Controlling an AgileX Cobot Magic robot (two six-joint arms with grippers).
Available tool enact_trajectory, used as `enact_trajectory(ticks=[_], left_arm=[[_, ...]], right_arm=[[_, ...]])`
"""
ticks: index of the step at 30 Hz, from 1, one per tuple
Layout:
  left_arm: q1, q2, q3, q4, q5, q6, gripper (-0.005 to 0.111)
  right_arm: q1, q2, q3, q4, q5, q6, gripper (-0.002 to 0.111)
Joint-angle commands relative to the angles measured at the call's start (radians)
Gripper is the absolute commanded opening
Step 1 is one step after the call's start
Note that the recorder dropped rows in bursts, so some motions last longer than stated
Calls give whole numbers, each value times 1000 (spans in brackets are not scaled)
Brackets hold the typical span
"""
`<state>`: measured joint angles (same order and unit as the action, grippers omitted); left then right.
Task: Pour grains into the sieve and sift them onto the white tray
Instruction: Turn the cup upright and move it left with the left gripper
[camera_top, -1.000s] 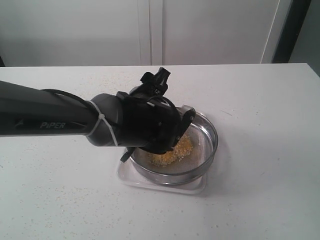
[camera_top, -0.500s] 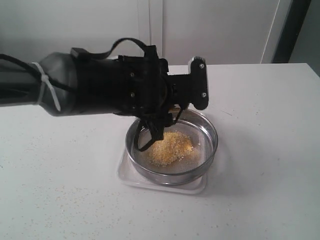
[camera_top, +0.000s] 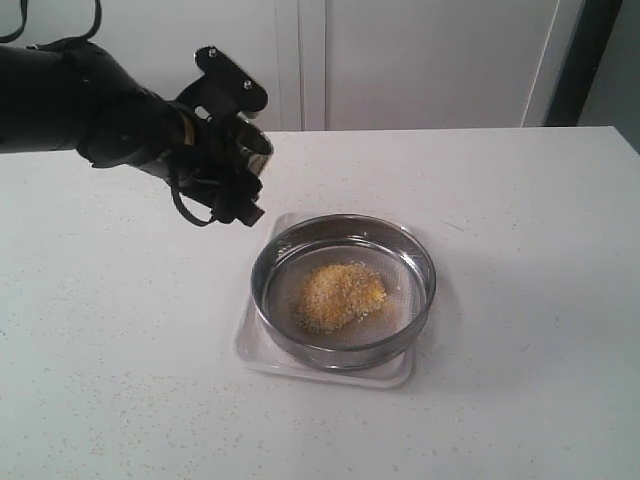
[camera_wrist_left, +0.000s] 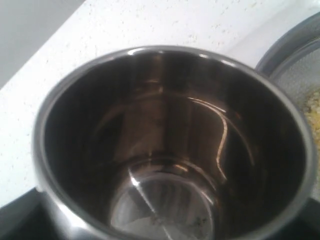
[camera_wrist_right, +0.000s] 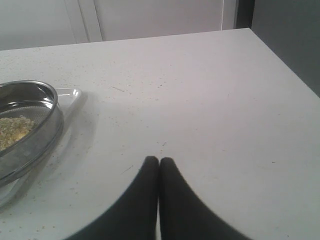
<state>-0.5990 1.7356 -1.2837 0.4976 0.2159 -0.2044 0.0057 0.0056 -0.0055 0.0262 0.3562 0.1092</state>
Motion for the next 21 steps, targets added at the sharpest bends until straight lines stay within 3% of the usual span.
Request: enact_trajectory(ticks=[1,21], left_arm=[[9,-48,45,-53,-4,-1,0],[9,-134,275,-151,-163,-9,0]], right_arm=[[-6,-6,6,3,-14,-1,0],[-6,-6,6,3,-14,-1,0]])
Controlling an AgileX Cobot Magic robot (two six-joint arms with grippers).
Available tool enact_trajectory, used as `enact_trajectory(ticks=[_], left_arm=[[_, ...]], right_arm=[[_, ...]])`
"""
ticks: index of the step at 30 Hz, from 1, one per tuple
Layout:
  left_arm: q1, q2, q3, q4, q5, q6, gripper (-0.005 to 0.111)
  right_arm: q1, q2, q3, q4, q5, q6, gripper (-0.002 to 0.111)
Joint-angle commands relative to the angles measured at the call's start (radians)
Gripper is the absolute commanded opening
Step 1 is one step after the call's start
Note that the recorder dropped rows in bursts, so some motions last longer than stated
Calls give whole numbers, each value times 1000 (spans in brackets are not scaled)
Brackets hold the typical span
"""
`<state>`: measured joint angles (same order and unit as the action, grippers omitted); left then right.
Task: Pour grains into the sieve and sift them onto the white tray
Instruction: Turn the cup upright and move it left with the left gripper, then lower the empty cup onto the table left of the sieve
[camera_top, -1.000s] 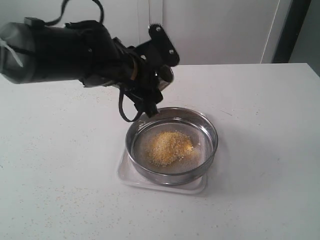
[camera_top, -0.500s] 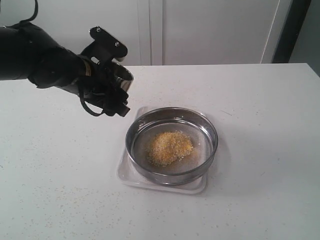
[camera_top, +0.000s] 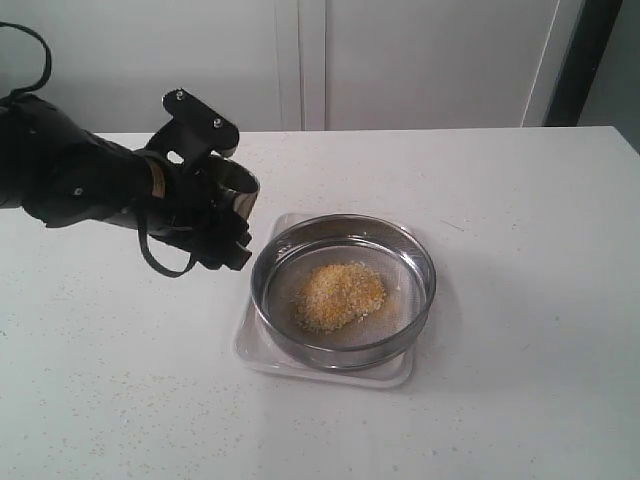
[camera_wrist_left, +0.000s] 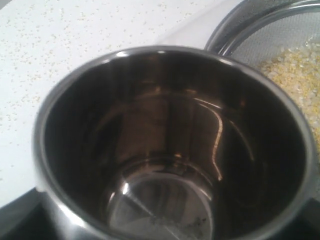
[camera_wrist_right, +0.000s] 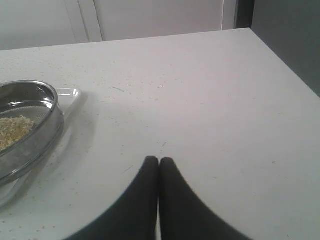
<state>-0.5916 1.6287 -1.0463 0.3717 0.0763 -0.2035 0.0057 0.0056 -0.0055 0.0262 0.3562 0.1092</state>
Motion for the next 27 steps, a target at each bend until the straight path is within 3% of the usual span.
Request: enact_trajectory(ticks=[1,12,27], left_arm=[[1,-36,50,-34,-28,-10,0],[1,-139,212,-42,-159,-14,0],[1,-164,461,-42,-602,-69,0]], right_arm=[[-6,-6,6,3,-14,-1,0],[-6,-6,6,3,-14,-1,0],[-6,-6,6,3,-14,-1,0]])
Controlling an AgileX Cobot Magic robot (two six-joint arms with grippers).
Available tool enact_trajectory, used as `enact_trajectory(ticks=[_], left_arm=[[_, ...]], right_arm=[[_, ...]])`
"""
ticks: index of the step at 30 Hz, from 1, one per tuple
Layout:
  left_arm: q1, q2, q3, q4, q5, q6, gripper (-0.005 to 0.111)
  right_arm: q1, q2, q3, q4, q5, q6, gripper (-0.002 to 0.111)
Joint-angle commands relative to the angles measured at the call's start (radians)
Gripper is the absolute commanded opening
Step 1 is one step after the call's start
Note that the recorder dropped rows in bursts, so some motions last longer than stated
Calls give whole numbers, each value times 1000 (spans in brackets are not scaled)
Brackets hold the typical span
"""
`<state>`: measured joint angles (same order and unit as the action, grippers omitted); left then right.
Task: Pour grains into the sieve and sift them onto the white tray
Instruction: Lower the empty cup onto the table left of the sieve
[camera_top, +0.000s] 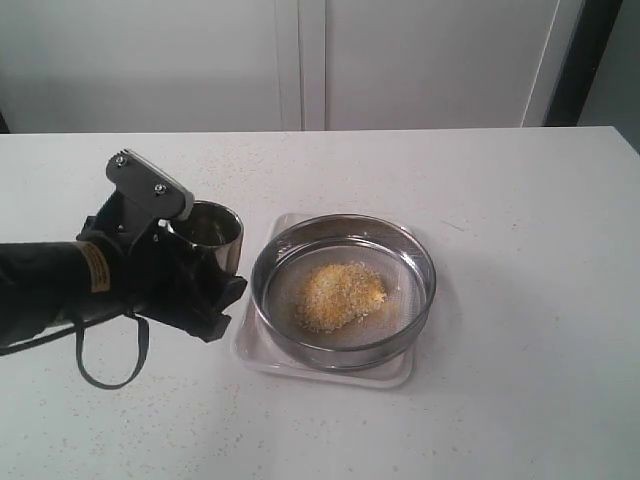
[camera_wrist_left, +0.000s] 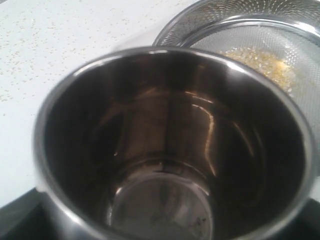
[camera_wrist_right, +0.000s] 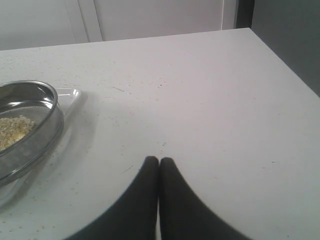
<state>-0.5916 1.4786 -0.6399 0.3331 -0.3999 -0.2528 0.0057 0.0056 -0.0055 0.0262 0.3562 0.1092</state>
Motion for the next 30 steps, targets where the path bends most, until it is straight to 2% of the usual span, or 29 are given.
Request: enact_trajectory(ticks=[1,4,15,30], left_arm=[[1,-14,70,-7,-158,-22,0],[1,-14,121,-33,-244,-22,0],[1,-14,251,-102,-331,47,0],[1,-8,367,-128,-453,77,0]], right_arm=[[-6,-6,6,3,-14,-1,0],[-6,-6,6,3,-14,-1,0],[-6,-6,6,3,-14,-1,0],[-6,-6,6,3,-14,-1,0]])
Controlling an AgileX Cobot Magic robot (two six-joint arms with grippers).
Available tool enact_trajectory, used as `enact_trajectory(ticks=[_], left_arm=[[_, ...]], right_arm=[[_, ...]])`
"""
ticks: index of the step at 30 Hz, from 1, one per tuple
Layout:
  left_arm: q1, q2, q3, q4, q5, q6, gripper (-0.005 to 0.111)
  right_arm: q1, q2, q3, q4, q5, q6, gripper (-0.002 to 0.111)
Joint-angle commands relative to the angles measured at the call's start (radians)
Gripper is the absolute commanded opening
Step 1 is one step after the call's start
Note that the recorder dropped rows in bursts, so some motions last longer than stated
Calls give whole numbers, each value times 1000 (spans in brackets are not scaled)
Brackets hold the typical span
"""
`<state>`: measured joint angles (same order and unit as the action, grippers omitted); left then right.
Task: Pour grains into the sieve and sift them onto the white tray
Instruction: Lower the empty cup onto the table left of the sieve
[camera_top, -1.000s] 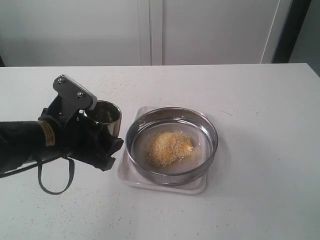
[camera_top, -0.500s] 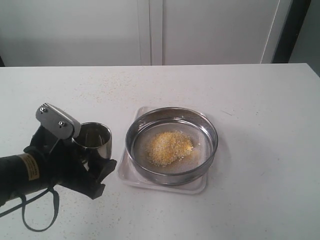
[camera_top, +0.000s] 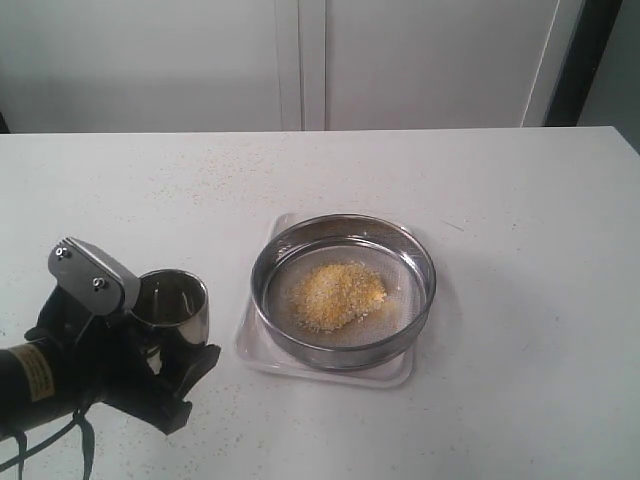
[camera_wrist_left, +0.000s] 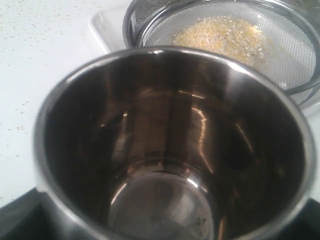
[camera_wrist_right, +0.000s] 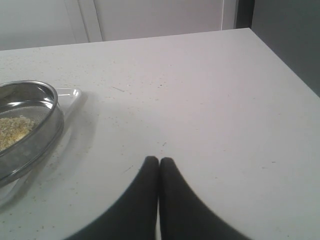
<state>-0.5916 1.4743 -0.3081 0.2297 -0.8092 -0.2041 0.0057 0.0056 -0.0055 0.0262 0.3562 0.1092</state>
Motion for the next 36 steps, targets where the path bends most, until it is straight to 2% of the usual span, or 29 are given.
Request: enact_trajectory(ticks=[1,5,9,14,21,29,36], left_arm=[[1,5,39,-40,-48,30,0],[1,36,51,-105,-70,70,0],[4,78,51,-161,-146,70,0],[59,109,51,-161,-170,61,0],[151,144,51,-100,-163,23,0],[153,189,51,-56,-182,37,0],[153,263,51,41,-330,48,0]], right_arm=[[-6,-6,6,3,-14,-1,0],[-6,-6,6,3,-14,-1,0],[-6,-6,6,3,-14,-1,0],[-6,-6,6,3,-14,-1,0],[-6,-6,6,3,-14,-1,0],[-6,-6,6,3,-14,-1,0],[-6,-6,6,3,-14,-1,0]])
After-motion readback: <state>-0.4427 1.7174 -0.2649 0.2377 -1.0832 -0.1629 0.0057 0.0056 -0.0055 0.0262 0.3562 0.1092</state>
